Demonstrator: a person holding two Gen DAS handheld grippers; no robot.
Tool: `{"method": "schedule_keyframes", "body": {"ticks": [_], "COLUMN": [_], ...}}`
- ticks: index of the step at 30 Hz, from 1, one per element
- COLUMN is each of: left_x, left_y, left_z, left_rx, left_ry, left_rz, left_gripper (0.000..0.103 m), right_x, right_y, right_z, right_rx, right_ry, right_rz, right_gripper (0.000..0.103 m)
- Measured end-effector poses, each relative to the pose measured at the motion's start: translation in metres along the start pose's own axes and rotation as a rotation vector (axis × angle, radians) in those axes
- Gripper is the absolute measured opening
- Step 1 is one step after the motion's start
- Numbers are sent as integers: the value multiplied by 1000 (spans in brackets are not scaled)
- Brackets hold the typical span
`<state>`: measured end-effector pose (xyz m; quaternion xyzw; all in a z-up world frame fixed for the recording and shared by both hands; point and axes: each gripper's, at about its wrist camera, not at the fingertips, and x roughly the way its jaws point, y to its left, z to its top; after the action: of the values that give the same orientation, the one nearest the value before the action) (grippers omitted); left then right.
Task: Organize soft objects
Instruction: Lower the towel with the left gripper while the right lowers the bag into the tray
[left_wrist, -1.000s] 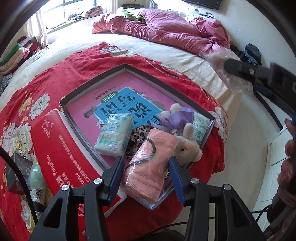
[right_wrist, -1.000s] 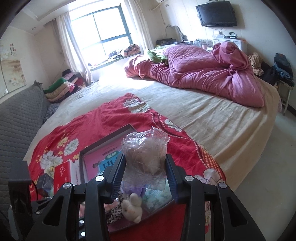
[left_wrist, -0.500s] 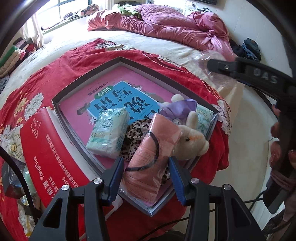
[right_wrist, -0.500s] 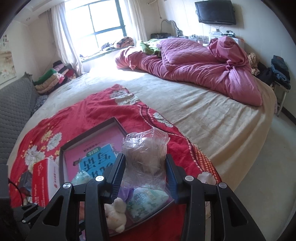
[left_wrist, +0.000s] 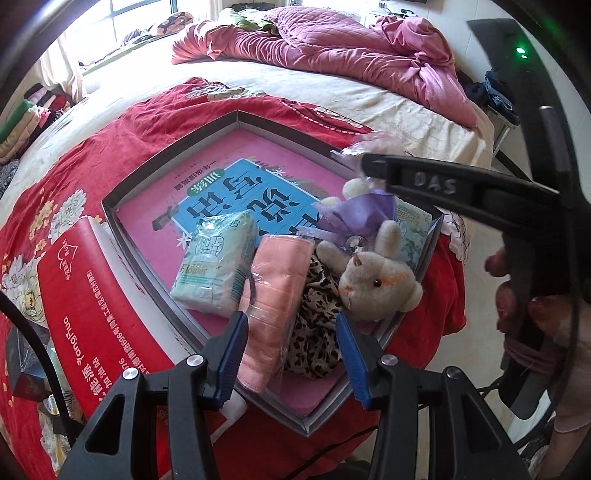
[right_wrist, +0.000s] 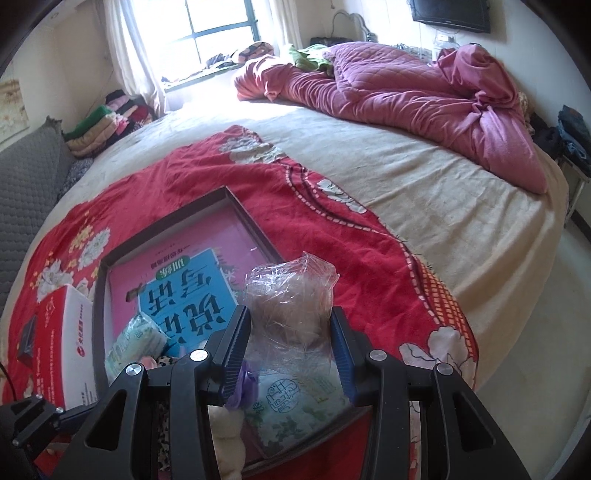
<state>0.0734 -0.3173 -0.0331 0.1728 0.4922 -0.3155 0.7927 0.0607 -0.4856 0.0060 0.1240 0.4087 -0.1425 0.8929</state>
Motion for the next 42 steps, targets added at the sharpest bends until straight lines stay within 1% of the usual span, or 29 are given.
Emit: {"method": "schedule_keyframes", "body": {"ticks": [6, 11, 19, 21, 22, 23, 25, 28, 33, 35, 38, 40, 42], "left_x": [1, 2, 2, 1, 2, 2, 3, 4, 4, 3, 3, 3, 3], "left_y": [0, 0, 2, 2, 2, 2, 2, 1, 3, 5, 10, 11, 13], "left_z": [0, 1, 1, 1, 1, 1, 1, 2, 4, 5, 9, 10, 11], "left_rx": [1, -1, -4, -6, -7, -7, -6, -5, -18, -35, -60, -74, -83], "left_ry": [1, 4, 3, 3, 2, 2, 3, 5, 1, -5, -11, -16, -19], "left_rz": [-2, -4, -5, -4, -4, -1, 3, 11, 4, -8, -28, -29, -30], "left_gripper": [50, 50, 50, 50, 50, 50, 50, 50, 51, 56, 60, 62, 63], "right_x": [18, 27, 28, 28, 27, 26, 22, 15, 1, -4, -13, -18, -21], "right_y": [8, 12, 14, 15, 14, 14, 12, 8, 0, -3, -8, -12, -14], "right_z": [-3, -4, -3, -3, -2, -2, -2, -2, -2, -2, -1, -1, -1], "right_rx": [-9, -19, -27, -27, -28, -30, -28, -13, 11, 25, 46, 58, 67], "right_ry": [48, 59, 61, 61, 59, 57, 48, 34, 6, -4, -19, -29, -32], "right_rz": [36, 22, 14, 8, -1, -7, -1, -9, -9, -2, 7, 9, 9], "right_gripper": [45, 46, 46, 49, 54, 56, 57, 68, 68, 68, 69, 69, 69]}}
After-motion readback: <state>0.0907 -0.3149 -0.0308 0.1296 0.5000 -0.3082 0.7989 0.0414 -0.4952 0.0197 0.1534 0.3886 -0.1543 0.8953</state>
